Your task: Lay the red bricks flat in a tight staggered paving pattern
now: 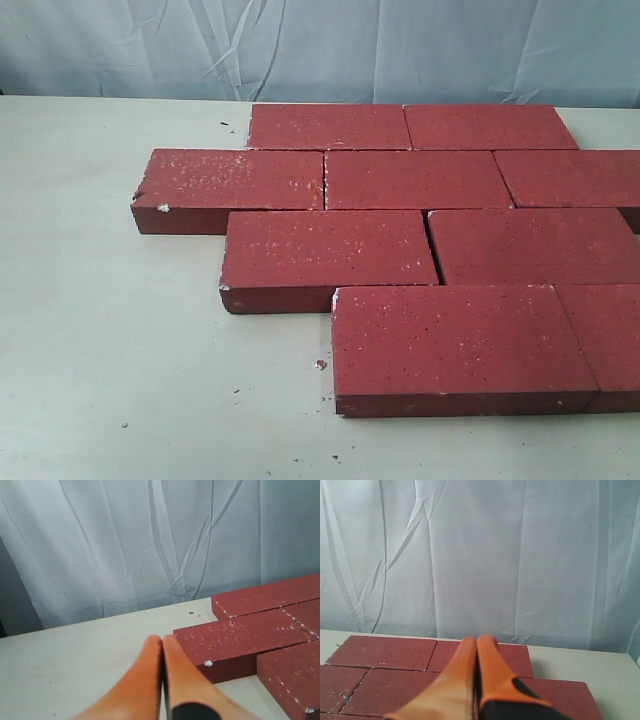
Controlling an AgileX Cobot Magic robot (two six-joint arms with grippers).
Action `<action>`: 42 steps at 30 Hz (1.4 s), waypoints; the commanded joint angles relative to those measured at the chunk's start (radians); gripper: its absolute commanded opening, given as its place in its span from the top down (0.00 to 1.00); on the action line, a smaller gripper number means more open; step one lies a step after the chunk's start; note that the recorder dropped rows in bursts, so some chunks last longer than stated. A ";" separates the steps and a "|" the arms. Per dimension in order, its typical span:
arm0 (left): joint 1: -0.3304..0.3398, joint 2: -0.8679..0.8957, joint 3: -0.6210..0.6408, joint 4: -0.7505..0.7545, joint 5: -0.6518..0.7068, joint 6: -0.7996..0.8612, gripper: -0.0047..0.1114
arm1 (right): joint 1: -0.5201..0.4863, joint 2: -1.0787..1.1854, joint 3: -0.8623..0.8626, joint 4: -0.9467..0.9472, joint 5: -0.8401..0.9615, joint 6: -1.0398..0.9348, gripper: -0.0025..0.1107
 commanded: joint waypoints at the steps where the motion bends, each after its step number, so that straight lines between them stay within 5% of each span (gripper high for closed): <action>1: 0.002 -0.065 0.069 0.002 -0.011 -0.059 0.96 | -0.005 -0.003 0.002 -0.003 -0.012 0.001 0.98; 17: 0.014 -0.182 0.221 -0.032 -0.008 -0.059 0.96 | -0.005 -0.003 0.002 0.017 -0.011 0.001 0.98; 42: 0.048 -0.182 0.221 -0.064 0.038 -0.059 0.96 | -0.005 -0.003 0.002 0.016 -0.007 0.001 0.98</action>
